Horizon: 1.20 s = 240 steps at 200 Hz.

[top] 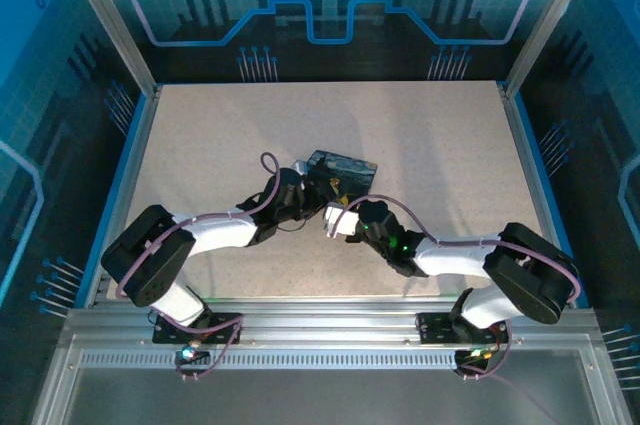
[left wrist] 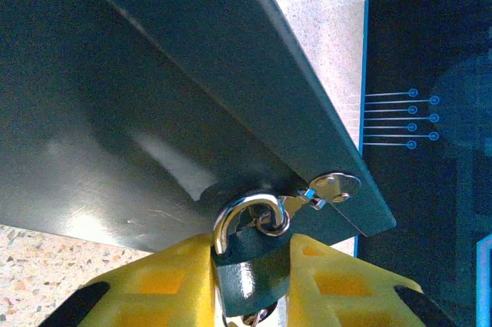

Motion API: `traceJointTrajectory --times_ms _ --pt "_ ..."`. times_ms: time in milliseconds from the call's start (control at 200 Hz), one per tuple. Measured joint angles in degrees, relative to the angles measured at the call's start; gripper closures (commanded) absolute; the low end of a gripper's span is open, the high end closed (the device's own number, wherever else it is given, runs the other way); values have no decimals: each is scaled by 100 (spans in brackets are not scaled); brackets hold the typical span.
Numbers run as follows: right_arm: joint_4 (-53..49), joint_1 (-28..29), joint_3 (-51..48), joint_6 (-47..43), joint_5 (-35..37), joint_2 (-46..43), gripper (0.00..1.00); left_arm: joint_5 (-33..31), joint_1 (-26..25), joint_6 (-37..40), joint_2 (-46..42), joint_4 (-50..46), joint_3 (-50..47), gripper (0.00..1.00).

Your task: Unlock a padlock with a key

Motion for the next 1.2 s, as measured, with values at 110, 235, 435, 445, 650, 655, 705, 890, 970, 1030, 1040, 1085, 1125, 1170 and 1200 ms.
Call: traceJointTrajectory --times_ms 110,235,435,445,650,655,705,890,970,1030,1040,1085,1125,1170,1200 --pt "7 0 22 -20 7 50 68 0 0 0 0 0 0 75" --pt "4 0 39 -35 7 55 68 0 0 0 0 0 0 75" --pt "9 0 87 -37 42 61 70 0 0 0 0 0 0 75" --pt "9 0 87 -37 44 61 70 -2 0 0 0 0 0 75" --pt "31 0 98 -66 92 136 75 0 0 2 0 -2 0 75" --pt "33 0 98 -63 94 136 75 0 0 2 0 -4 0 75" --pt "59 0 98 -76 118 157 75 0 0 2 0 -2 0 75" --pt "136 0 125 -79 155 212 74 -2 11 -9 0 -2 0 75" --pt "140 0 138 -79 153 221 74 -4 13 -13 0 -2 0 75" --pt "140 0 142 -79 153 221 73 -4 13 -13 0 -2 0 75" --pt "140 0 142 -79 153 221 72 -4 15 -13 0 -2 0 75" --pt "140 0 151 -79 153 227 72 -4 17 -15 0 -2 0 75" --pt "140 0 162 -79 153 238 72 -7 22 -13 0 -2 0 75" --pt "146 0 166 -76 155 247 71 -7 26 -15 0 -2 0 75" --pt "149 0 170 -79 155 249 71 -7 28 -13 0 -2 0 75"
